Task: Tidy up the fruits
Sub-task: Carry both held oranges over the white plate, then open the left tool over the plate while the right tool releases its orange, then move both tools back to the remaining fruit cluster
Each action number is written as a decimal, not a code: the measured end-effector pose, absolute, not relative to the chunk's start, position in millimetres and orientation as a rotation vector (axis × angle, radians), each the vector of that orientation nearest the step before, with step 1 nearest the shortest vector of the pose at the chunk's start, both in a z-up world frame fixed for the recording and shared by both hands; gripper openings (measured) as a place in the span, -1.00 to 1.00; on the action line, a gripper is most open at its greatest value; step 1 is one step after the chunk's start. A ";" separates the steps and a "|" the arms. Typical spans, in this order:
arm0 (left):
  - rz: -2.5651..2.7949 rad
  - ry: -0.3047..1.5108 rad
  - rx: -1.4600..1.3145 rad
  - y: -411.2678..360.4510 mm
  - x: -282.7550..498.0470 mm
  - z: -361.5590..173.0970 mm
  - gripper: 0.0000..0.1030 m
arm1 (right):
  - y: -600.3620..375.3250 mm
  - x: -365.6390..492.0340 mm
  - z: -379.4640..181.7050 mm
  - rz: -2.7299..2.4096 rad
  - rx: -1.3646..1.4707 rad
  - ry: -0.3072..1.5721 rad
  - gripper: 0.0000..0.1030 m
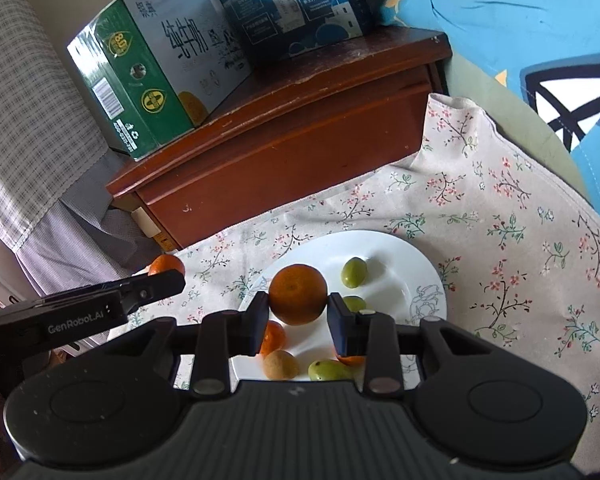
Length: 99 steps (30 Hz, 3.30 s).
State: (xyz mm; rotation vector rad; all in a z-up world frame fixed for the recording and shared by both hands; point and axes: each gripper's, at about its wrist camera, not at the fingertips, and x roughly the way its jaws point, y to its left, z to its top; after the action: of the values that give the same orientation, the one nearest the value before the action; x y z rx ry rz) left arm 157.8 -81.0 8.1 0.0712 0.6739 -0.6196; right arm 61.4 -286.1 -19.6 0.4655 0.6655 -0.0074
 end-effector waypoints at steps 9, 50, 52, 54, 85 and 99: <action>-0.635 0.722 0.122 -101.8 171.0 -15.3 -0.42 | -279.1 78.6 -36.8 0.012 0.433 0.719 -0.37; -0.387 0.765 0.098 -70.0 157.5 -3.1 0.70 | -260.1 67.6 -35.0 -0.041 0.414 0.745 0.51; -0.370 0.768 0.065 -60.4 154.6 -2.4 0.71 | -258.0 63.3 -32.0 -0.054 0.410 0.740 0.62; -0.364 0.786 0.015 -50.3 151.8 -2.2 0.78 | -255.2 58.3 -29.3 -0.066 0.407 0.729 0.78; -0.288 0.978 0.084 22.6 82.6 -52.8 0.86 | -190.4 -21.3 -54.1 -0.022 0.229 0.847 0.98; -0.285 0.996 0.202 21.3 71.4 -79.5 1.00 | -171.9 -12.0 -73.0 0.070 0.250 0.856 0.58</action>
State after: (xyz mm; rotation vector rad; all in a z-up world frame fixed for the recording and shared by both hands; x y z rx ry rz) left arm 71.4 21.3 -79.5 0.2016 0.9959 -0.2850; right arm -12.0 -171.9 -73.0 0.2503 0.8557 0.0703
